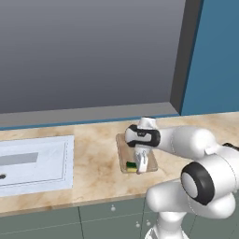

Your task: Pick up the sponge from the counter and clean the cutting board by briefly scrubbing or pressing down on the cutting board. Once finished, release the sponge.

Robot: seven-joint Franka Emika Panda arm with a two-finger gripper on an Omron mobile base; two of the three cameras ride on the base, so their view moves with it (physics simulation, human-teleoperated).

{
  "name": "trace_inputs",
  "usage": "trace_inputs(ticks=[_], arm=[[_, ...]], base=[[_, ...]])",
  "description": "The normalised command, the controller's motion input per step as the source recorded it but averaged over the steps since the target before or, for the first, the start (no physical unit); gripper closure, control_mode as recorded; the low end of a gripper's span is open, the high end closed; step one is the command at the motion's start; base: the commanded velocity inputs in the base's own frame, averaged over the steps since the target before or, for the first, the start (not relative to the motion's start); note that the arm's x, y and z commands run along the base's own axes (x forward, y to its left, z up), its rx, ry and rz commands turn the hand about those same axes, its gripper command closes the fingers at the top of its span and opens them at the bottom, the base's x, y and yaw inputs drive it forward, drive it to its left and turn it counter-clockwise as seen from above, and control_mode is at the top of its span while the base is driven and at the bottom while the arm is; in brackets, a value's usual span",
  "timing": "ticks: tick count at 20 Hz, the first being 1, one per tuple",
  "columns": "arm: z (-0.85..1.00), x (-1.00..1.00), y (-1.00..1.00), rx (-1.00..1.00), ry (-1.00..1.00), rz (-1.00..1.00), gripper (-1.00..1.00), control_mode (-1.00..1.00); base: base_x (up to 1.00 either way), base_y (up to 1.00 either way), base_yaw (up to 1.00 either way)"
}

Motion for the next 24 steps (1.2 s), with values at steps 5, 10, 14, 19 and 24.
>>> trace_inputs(ticks=[5, 10, 14, 19, 24], arm=[[0.00, 0.22, 0.04, 0.00, -0.03, 0.00, 1.00, -1.00], [0.00, 0.33, 0.00, 0.00, -0.09, 0.00, 1.00, -1.00], [0.00, 0.41, 0.00, 0.00, -0.13, -0.01, 1.00, -1.00], [0.00, 0.56, 0.01, 0.00, -0.10, -0.03, 1.00, -1.00], [0.00, 0.68, 0.04, 0.00, -0.04, -0.03, 1.00, -1.00]], base=[[0.00, 0.00, 0.00], [0.00, 0.00, 0.00], [0.00, 0.00, 0.00], [0.00, 0.00, 0.00], [0.00, 0.00, 0.00]])
